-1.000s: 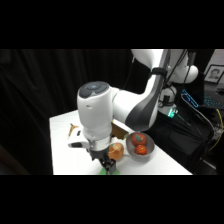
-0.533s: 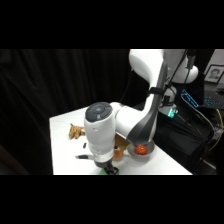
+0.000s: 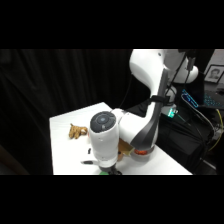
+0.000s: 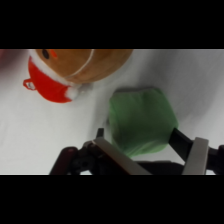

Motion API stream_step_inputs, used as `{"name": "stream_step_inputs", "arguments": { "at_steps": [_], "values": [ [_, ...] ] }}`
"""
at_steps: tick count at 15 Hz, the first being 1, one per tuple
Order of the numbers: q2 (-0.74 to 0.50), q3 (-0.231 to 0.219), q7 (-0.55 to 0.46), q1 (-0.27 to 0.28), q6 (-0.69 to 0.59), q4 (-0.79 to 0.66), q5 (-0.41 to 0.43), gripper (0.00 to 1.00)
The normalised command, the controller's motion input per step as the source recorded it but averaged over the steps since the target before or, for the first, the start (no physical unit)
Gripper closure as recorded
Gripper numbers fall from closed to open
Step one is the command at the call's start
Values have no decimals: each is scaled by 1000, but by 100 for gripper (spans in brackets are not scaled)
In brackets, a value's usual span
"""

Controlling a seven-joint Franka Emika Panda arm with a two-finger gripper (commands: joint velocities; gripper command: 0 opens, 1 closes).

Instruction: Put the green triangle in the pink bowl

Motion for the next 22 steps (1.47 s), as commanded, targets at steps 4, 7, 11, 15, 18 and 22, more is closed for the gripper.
{"name": "stream_step_inputs", "arguments": {
  "at_steps": [4,7,11,15,18,22],
  "values": [
    [98,-14,43,15,78,16,19,29],
    [43,-16,40,19,78,-6,19,47],
    [-111,-38,80,60,63,-118,-14,78],
    [-344,-30,90,49,-45,-271,-1,100],
    [-529,1,51,4,-151,-351,30,97],
    [-591,63,-14,-82,-209,-372,97,100]
  ]
}}
